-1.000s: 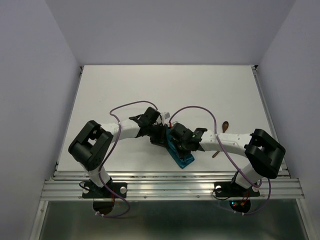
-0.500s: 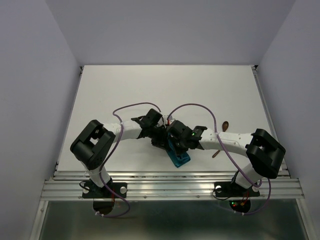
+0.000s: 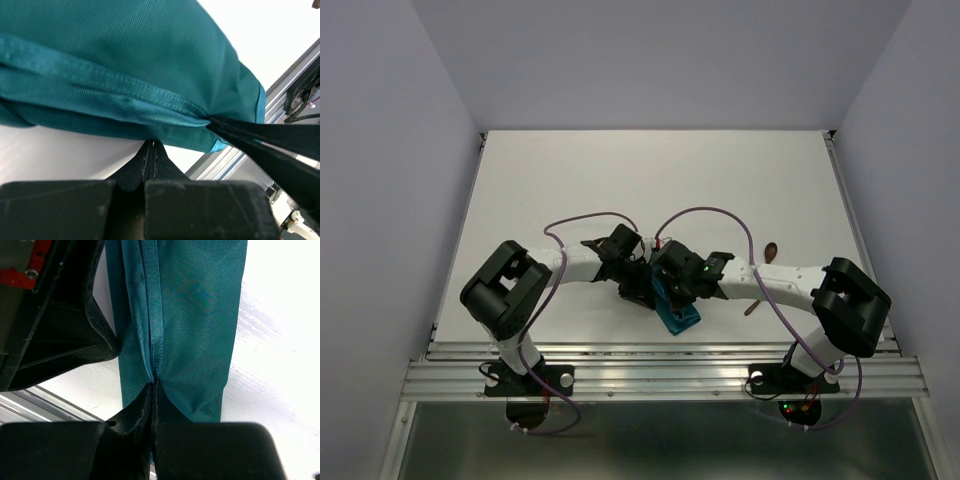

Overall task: Fold the napkin into a case and place the utensils inside
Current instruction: Smooth out the smaller rectangle-folded napkin at the center of the board.

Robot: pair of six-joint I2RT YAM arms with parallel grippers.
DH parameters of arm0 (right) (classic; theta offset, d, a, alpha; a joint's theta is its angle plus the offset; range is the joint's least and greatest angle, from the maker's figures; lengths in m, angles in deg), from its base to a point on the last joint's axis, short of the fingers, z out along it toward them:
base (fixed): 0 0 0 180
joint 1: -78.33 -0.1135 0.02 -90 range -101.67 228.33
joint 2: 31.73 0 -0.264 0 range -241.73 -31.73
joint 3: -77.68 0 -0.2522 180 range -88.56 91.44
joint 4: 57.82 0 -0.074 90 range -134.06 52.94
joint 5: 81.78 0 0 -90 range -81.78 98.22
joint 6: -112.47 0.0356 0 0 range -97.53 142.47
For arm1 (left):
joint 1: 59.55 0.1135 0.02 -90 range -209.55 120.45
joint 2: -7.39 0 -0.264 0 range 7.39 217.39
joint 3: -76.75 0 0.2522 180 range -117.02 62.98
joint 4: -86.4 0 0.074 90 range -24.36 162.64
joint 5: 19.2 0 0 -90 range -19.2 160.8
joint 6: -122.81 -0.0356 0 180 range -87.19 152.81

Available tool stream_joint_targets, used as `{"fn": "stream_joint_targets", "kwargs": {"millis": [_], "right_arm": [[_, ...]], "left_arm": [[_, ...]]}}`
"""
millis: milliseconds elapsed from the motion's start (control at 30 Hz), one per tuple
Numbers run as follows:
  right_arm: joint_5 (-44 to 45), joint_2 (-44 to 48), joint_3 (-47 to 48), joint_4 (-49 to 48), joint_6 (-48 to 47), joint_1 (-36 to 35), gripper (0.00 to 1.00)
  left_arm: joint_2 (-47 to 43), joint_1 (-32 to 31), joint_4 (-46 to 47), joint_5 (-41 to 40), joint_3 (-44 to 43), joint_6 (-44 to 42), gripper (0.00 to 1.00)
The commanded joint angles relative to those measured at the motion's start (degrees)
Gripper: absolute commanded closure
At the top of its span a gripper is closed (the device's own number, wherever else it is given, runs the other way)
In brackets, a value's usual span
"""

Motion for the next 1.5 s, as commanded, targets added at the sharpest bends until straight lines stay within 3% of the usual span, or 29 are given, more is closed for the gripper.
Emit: {"fn": "stream_joint_targets", "kwargs": {"millis": [0,167,333,733,1467], "right_arm": [[-0.4,1.0,1.7,-2.6,1.2,-0.4,0.99],[-0.2,1.1,1.0,-3.6,1.7,-0.4,0.99],[-0.5,1.2,0.1,-5.1,2.9,-0.4,0.99],[-0.8,2.0,1.4,-5.6,3.3,-0.4,0.99],[-1.7,0.5,3.6,-5.1,3.2,-0.4,0.99]], "left_arm": [[-4.2,-0.3,0.7,0.3,1.7,1.6,1.00],[-5.2,-0.4,2.4,-0.8,4.3,5.4,1.00],[-6.9,-0.4,10.4,-1.7,7.7,12.5,1.00],[-0.2,-0.4,12.8,-1.3,5.9,11.0,1.00],[-2.9,-0.4,13.5,-1.0,7.2,11.0,1.00]]}}
